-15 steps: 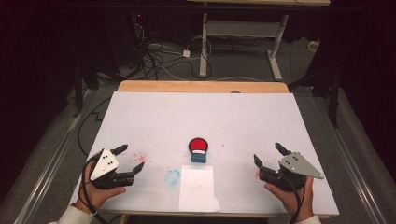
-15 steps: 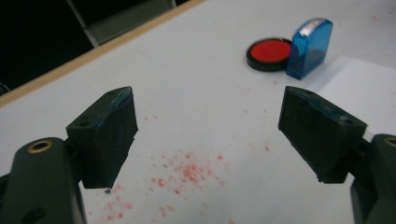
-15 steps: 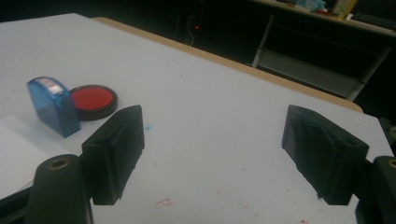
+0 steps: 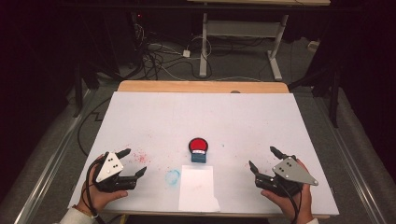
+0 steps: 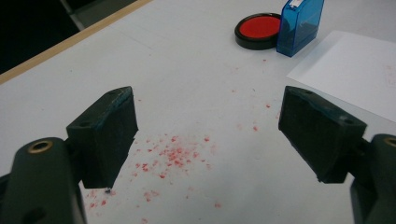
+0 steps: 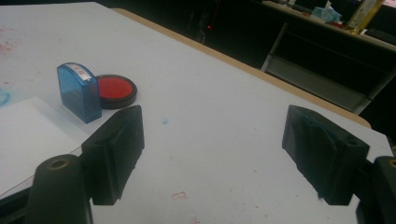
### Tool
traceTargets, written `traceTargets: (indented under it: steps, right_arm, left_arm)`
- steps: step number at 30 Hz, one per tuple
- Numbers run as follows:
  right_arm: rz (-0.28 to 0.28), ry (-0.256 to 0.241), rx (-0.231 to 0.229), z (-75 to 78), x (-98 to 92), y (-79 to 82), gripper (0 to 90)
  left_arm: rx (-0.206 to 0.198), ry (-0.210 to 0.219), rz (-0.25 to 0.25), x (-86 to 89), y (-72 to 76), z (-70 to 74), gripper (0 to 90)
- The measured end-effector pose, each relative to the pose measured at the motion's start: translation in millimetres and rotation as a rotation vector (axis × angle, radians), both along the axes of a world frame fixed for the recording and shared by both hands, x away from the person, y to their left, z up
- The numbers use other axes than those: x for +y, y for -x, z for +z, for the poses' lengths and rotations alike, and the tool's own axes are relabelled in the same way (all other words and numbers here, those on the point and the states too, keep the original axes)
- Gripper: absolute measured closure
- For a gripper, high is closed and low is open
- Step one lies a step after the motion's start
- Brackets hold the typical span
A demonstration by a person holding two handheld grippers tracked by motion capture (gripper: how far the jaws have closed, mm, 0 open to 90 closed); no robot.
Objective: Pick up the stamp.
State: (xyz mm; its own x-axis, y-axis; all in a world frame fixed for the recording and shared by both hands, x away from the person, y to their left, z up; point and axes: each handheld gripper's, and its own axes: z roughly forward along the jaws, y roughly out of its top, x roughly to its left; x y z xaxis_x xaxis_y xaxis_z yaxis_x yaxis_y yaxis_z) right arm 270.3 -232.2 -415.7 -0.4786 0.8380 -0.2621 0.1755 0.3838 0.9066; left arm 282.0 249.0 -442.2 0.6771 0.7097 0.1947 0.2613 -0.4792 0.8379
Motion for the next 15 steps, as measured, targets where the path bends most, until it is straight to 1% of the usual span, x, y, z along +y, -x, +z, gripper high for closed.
traceTargets:
  steps: [1,2,3,4,6,7,9,10,11,12,13,14,15]
  right_arm:
    - [0.006,0.001,0.002,0.5,0.6,0.0,21.3]
    - [0.008,0.003,0.001,1.0,1.3,0.1,21.2]
    - [0.008,0.003,0.001,1.0,1.3,0.1,21.2]
    - [0.016,0.009,-0.005,1.5,1.4,0.1,21.2]
    - [0.034,0.018,0.003,2.0,4.5,-0.4,21.2]
    - [0.051,0.011,0.013,1.9,5.4,-1.0,21.2]
    - [0.095,-0.005,0.046,2.7,8.0,-3.4,21.0]
    - [0.095,-0.005,0.046,2.7,8.0,-3.4,21.0]
    - [0.111,-0.003,0.055,3.4,10.0,-4.4,20.8]
    - [0.135,0.016,0.064,5.2,14.6,-5.5,20.8]
    - [0.135,0.016,0.064,5.2,14.6,-5.5,20.8]
    - [0.16,0.023,0.075,6.6,18.1,-6.5,21.2]
    - [0.16,0.023,0.075,6.6,18.1,-6.5,21.2]
  left_arm:
    - [0.014,0.0,0.004,-0.4,0.5,-0.5,18.8]
    - [0.004,-0.01,0.001,-0.5,-0.1,-0.7,18.8]
    - [0.003,-0.011,0.001,-0.6,-0.2,-1.0,18.8]
    - [0.006,-0.012,0.001,-0.8,-0.6,-1.3,18.8]
    - [0.016,-0.016,-0.001,-2.2,-2.1,-2.9,18.8]
    - [0.016,-0.016,-0.001,-2.2,-2.1,-2.9,18.8]
    - [0.025,-0.031,-0.006,-3.0,-3.8,-5.0,18.8]
    - [0.033,-0.028,-0.006,-3.8,-4.4,-6.4,18.8]
    - [0.035,-0.034,-0.006,-4.3,-5.3,-7.4,18.8]
    - [0.052,-0.034,-0.004,-4.9,-5.5,-8.5,18.8]
    - [0.046,-0.039,-0.012,-5.2,-6.8,-9.1,18.8]
    - [0.063,-0.042,-0.012,-6.3,-6.3,-10.0,18.8]
    - [0.065,-0.044,-0.016,-7.1,-6.5,-10.8,18.8]
